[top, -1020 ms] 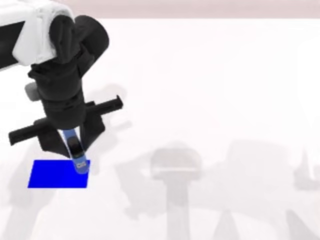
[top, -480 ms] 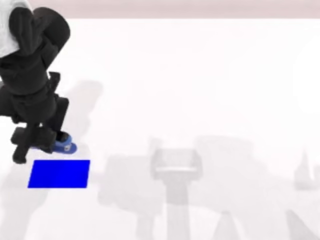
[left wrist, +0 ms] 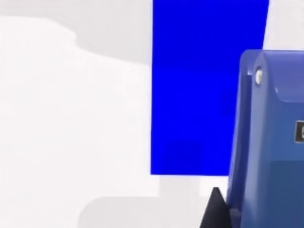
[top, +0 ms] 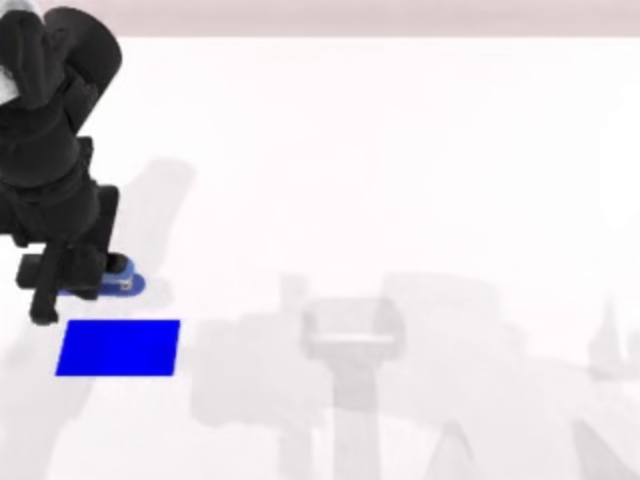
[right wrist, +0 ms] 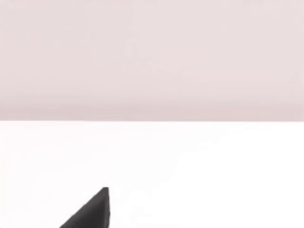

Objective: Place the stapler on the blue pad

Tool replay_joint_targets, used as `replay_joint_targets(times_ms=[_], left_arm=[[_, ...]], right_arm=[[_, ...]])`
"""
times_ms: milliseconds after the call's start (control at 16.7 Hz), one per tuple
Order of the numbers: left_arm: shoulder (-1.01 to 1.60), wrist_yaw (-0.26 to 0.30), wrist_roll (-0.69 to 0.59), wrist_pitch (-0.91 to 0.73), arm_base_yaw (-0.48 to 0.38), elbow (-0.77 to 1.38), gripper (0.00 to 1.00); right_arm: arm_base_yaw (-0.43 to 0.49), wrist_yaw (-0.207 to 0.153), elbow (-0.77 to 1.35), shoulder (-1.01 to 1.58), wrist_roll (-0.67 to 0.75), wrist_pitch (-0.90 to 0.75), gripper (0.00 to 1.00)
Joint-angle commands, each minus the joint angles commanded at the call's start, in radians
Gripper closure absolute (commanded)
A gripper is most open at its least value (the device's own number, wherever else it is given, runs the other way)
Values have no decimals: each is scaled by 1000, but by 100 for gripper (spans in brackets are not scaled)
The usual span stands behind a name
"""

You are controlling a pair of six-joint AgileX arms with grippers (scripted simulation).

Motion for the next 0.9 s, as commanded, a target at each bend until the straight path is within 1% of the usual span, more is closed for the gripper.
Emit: replay_joint_targets(times_ms=[120,240,660,780,900], left_arm=[[5,0,3,2,-5,1,100],[17,0,3,38,-2,-24,100],[121,0,9,352,7,-220,100],[138,0,10,391,8,-252,100],[140,0,10,395,8,-255,100]], right_arm=[[0,0,0,0,0,0,0],[0,0,0,0,0,0,0],[0,0,0,0,0,0,0],[0,0,0,0,0,0,0],[0,0,0,0,0,0,0]])
